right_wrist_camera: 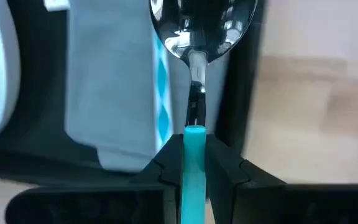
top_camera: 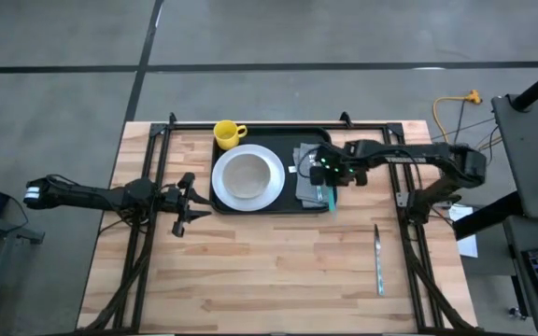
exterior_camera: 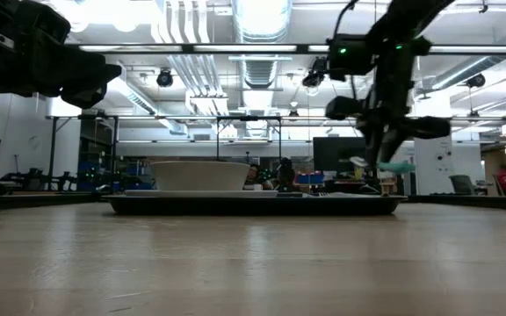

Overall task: Set up tray
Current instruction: Put the blue spoon on the gray napkin

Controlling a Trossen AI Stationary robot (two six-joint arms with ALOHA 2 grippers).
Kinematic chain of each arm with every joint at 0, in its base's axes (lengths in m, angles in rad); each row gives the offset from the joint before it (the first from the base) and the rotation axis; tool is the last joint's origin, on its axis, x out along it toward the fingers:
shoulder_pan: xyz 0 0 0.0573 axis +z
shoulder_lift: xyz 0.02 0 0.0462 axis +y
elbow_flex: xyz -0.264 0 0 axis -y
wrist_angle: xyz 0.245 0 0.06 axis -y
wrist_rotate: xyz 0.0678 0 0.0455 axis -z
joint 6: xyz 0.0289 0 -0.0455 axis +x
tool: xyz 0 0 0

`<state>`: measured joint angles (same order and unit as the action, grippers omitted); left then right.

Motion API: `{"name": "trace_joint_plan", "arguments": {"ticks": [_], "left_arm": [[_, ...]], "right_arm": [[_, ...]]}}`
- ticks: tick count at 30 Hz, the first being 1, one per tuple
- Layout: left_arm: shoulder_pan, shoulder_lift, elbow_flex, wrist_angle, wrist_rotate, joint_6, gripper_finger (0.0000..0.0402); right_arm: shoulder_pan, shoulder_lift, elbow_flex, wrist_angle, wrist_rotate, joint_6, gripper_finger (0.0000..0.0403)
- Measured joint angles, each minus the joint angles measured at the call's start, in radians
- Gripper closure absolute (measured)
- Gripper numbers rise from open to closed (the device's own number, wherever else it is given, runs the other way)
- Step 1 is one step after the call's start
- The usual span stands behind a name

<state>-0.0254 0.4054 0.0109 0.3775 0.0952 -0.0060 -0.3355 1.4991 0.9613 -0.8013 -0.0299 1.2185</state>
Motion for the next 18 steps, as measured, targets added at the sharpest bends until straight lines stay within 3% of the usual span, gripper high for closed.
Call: {"name": "trace_joint_plan", "arguments": {"ticks": [11,18], "left_arm": [[0.0,0.0,0.0,0.0,0.0,0.0,0.0294],[0.0,0.0,0.0,0.0,0.0,0.0,0.0294]], "right_arm": [[-0.078,0.31,0.258,-0.004,-0.057,-0.149,0.0372],[-0.082,0.415,0.363,-0.012,-0.059,-0.172,0.0372]]}}
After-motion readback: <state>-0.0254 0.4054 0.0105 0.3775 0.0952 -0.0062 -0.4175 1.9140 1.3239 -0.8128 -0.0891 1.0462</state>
